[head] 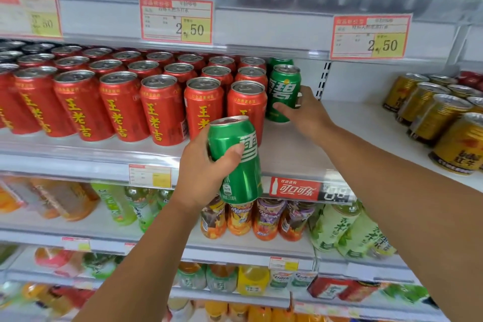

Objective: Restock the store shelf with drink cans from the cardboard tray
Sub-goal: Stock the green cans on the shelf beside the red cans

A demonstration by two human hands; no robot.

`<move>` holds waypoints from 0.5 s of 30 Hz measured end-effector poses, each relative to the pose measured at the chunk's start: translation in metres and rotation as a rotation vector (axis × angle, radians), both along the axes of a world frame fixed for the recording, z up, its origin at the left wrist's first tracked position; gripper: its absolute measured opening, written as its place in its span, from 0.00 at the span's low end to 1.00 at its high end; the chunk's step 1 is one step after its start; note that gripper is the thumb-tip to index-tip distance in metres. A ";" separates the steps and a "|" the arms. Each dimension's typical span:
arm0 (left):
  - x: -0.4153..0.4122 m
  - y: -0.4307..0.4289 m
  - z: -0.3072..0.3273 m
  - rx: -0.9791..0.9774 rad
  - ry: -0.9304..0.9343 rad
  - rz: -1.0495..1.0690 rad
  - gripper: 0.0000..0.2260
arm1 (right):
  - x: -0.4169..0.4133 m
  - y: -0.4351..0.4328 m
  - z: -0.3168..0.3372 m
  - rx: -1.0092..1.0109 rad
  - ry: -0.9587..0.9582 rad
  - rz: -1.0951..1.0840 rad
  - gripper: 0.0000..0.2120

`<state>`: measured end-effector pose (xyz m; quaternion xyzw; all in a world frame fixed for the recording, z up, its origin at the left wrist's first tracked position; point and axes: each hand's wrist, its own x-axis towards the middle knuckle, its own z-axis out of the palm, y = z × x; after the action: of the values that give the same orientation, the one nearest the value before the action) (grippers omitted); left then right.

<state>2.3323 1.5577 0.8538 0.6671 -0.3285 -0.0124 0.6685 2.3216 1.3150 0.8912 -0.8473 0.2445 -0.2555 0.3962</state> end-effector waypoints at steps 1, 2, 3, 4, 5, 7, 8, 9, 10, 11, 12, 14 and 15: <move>0.000 0.000 0.000 0.001 0.008 -0.003 0.21 | 0.002 0.001 0.000 -0.009 0.002 0.001 0.32; 0.000 0.000 0.000 0.003 0.015 -0.005 0.21 | 0.004 0.001 -0.001 -0.005 0.002 0.002 0.32; 0.000 0.000 0.000 0.005 0.019 -0.007 0.22 | 0.007 0.001 -0.001 0.006 -0.005 0.008 0.32; 0.000 0.000 0.000 0.005 0.023 -0.009 0.22 | 0.010 0.000 -0.001 0.020 -0.005 0.015 0.32; 0.000 0.000 0.001 0.003 0.026 -0.013 0.22 | 0.012 0.000 -0.001 0.022 -0.004 0.021 0.32; 0.000 0.000 0.001 0.000 0.030 -0.017 0.22 | 0.016 -0.001 -0.002 0.022 0.006 0.025 0.31; 0.000 -0.001 0.001 0.000 0.030 -0.016 0.22 | 0.018 -0.002 -0.003 0.024 0.004 0.027 0.31; 0.001 -0.001 0.000 0.000 0.027 -0.014 0.22 | 0.020 -0.003 -0.005 0.025 -0.002 0.030 0.31; 0.001 -0.001 0.000 0.001 0.024 -0.014 0.22 | 0.021 -0.003 -0.006 0.030 -0.007 0.030 0.31; 0.001 0.000 0.000 0.003 0.023 -0.016 0.22 | 0.022 -0.004 -0.006 0.033 -0.010 0.028 0.30; 0.001 0.000 0.000 0.006 0.024 -0.019 0.23 | 0.023 -0.005 -0.008 0.038 -0.007 0.026 0.30; 0.001 0.000 0.001 0.010 0.031 -0.026 0.23 | 0.024 -0.006 -0.009 0.043 0.013 0.022 0.29; 0.001 0.000 0.001 0.010 0.037 -0.029 0.23 | 0.023 -0.005 -0.008 0.042 0.024 0.020 0.29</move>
<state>2.3331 1.5581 0.8551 0.6654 -0.3258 -0.0361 0.6707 2.3449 1.3100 0.8828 -0.8441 0.2459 -0.2362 0.4138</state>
